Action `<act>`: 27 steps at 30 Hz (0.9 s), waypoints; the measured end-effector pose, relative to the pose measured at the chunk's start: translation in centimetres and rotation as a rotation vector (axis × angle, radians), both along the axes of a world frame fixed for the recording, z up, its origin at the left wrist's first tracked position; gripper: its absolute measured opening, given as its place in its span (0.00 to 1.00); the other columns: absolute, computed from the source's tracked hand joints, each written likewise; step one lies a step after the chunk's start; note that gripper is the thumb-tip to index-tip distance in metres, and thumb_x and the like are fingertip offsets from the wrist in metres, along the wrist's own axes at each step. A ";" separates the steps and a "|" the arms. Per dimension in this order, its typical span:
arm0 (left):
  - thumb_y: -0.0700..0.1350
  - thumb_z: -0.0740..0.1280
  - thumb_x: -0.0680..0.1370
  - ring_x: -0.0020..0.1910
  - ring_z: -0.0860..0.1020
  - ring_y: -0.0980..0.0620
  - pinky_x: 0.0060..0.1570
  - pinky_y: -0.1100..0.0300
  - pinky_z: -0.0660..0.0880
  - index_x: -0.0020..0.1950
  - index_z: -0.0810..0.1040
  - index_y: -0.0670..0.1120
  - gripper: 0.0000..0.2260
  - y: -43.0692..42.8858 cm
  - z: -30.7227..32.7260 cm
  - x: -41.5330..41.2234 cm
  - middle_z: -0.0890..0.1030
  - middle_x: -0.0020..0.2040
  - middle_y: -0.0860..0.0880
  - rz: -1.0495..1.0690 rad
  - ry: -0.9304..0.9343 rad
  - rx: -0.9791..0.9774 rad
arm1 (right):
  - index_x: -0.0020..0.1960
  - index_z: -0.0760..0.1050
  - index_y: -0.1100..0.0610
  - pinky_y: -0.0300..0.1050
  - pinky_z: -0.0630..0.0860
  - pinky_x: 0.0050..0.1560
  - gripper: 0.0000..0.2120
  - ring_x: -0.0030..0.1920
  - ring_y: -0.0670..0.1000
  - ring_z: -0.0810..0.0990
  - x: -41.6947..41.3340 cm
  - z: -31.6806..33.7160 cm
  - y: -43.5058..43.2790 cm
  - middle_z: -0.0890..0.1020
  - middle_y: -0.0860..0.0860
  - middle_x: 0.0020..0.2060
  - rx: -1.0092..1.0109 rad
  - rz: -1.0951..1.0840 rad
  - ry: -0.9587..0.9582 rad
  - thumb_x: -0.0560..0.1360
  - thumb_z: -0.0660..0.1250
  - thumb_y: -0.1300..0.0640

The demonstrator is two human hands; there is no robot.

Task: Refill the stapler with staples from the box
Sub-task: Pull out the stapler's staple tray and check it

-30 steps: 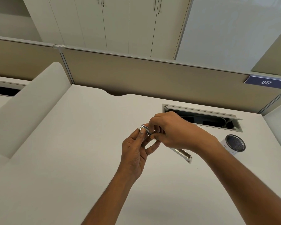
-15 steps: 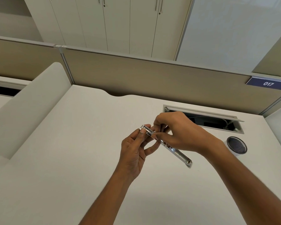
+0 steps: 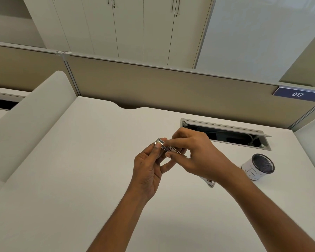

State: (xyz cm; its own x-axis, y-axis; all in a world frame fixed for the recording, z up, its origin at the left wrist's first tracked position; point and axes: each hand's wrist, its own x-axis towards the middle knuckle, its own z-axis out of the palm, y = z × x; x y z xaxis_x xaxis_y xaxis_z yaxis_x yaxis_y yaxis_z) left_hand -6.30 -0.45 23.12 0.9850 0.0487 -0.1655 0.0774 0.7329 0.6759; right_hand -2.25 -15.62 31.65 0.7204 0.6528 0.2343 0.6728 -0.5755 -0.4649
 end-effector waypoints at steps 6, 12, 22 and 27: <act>0.47 0.69 0.79 0.58 0.85 0.44 0.49 0.50 0.83 0.57 0.86 0.44 0.12 0.0 -0.1 0.3 0.87 0.56 0.42 -0.005 0.003 -0.003 | 0.55 0.86 0.52 0.37 0.79 0.45 0.08 0.42 0.44 0.81 0.4 0.3 -0.1 0.81 0.45 0.46 -0.031 -0.005 0.000 0.77 0.73 0.54; 0.47 0.70 0.78 0.59 0.84 0.44 0.50 0.50 0.83 0.58 0.86 0.43 0.13 -0.3 -0.1 0.4 0.86 0.58 0.41 -0.014 0.012 0.001 | 0.50 0.83 0.55 0.44 0.81 0.46 0.05 0.42 0.46 0.81 0.8 0.5 0.0 0.80 0.47 0.44 -0.021 -0.026 0.003 0.76 0.74 0.57; 0.47 0.70 0.77 0.60 0.84 0.42 0.48 0.49 0.83 0.56 0.86 0.43 0.12 -0.3 -0.1 0.7 0.86 0.58 0.40 0.005 0.033 -0.003 | 0.47 0.84 0.57 0.43 0.80 0.44 0.03 0.38 0.45 0.82 0.6 0.2 -0.3 0.84 0.47 0.39 0.065 -0.066 -0.025 0.75 0.75 0.58; 0.45 0.69 0.78 0.59 0.84 0.42 0.46 0.51 0.84 0.54 0.87 0.43 0.11 0.1 0.0 0.9 0.85 0.59 0.39 0.037 0.057 -0.045 | 0.45 0.83 0.57 0.40 0.80 0.42 0.03 0.37 0.44 0.82 -0.1 -0.4 -1.2 0.83 0.46 0.37 0.218 -0.112 -0.066 0.74 0.77 0.60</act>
State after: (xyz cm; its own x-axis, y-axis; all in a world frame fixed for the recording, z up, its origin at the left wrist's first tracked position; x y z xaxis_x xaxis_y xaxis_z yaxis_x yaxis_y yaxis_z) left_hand -5.42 -0.39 23.12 0.9716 0.0763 -0.2239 0.0867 0.7658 0.6372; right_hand -2.38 -16.79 31.25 0.7639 0.4989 0.4094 0.6434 -0.5394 -0.5432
